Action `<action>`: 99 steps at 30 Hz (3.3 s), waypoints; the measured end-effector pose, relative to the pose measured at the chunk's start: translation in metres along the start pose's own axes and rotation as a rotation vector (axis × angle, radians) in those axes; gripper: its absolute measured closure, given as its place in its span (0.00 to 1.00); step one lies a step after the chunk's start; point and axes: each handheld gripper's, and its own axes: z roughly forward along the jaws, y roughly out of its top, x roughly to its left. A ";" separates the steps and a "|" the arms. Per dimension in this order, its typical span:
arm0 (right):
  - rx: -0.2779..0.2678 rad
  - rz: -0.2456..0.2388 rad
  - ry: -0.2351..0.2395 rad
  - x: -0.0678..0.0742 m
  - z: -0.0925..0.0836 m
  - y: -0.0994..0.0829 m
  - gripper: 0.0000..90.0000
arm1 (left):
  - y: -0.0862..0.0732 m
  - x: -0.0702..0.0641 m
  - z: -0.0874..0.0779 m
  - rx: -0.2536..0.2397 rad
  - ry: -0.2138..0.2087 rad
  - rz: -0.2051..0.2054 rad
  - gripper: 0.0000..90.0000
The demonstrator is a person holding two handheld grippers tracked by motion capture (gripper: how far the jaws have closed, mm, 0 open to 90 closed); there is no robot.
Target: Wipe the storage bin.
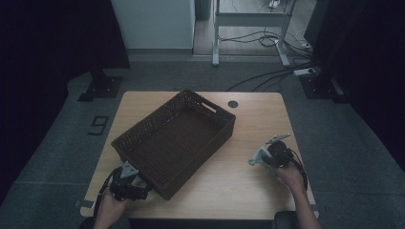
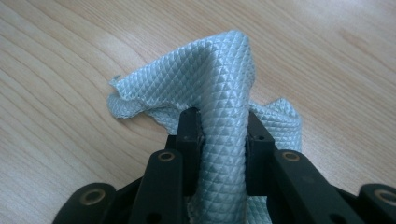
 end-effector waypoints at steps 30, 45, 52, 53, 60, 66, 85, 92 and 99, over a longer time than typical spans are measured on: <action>-0.211 -0.043 0.080 0.012 -0.026 0.035 0.79 | 0.001 -0.003 0.003 0.000 -0.058 0.023 0.00; -0.256 -0.071 0.084 0.012 -0.027 0.068 0.79 | 0.000 -0.003 0.003 -0.010 -0.062 0.024 0.00; -0.263 -0.083 0.076 0.014 -0.023 0.089 0.79 | -0.001 -0.002 0.004 -0.012 -0.064 0.029 0.00; -0.265 -0.084 0.073 0.014 -0.022 0.093 0.79 | -0.001 -0.002 0.004 -0.013 -0.065 0.029 0.00; -0.261 -0.086 0.054 0.015 -0.010 0.111 0.79 | -0.001 -0.002 0.004 -0.017 -0.065 0.030 0.00; -0.261 -0.083 0.047 0.017 0.003 0.119 0.79 | -0.001 -0.002 0.004 -0.017 -0.065 0.033 0.00; -0.274 -0.138 0.080 0.035 0.017 0.118 0.79 | -0.001 -0.003 0.004 -0.012 -0.059 0.043 0.00; -0.264 -0.181 0.097 0.049 0.015 0.117 0.79 | -0.002 -0.003 0.003 -0.012 -0.057 0.046 0.00; -0.265 -0.207 0.120 0.061 0.012 0.116 0.79 | -0.002 -0.003 0.003 -0.013 -0.058 0.048 0.00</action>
